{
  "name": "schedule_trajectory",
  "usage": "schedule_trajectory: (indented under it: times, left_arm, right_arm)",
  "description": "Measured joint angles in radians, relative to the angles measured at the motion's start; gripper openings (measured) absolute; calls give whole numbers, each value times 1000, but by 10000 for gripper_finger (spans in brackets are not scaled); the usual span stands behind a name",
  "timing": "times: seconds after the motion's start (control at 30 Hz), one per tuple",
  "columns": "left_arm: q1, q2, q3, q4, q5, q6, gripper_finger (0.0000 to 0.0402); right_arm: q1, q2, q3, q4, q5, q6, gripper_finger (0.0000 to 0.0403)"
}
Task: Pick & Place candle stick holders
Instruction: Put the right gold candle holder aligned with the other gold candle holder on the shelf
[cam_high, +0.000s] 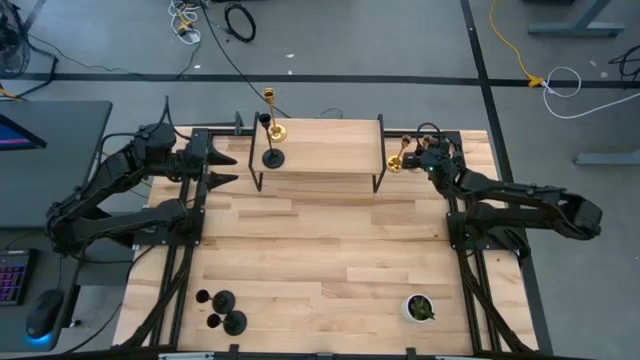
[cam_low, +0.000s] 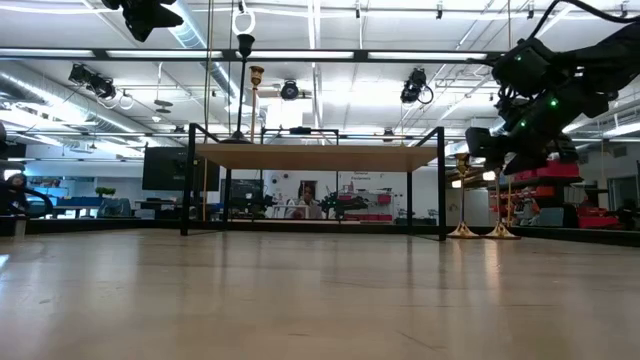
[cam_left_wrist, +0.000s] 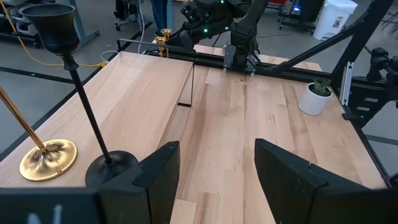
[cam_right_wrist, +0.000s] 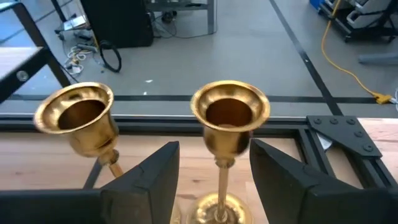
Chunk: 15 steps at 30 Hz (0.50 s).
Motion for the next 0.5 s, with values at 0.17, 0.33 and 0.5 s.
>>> schedule_trajectory:
  times: [0.17, 0.33, 0.5]
  left_arm:
    - [0, 0, 0, 0, 0, 2, 208]
    - [0, 0, 0, 0, 0, 2, 208]
    - [0, 0, 0, 0, 0, 2, 208]
  right_arm:
    - [-23, 61, 0, 40, 0, -3, 197]
    - [-44, 116, 0, 102, 1, -22, 197]
    - [-55, 132, 1, 133, -21, -25, 190]
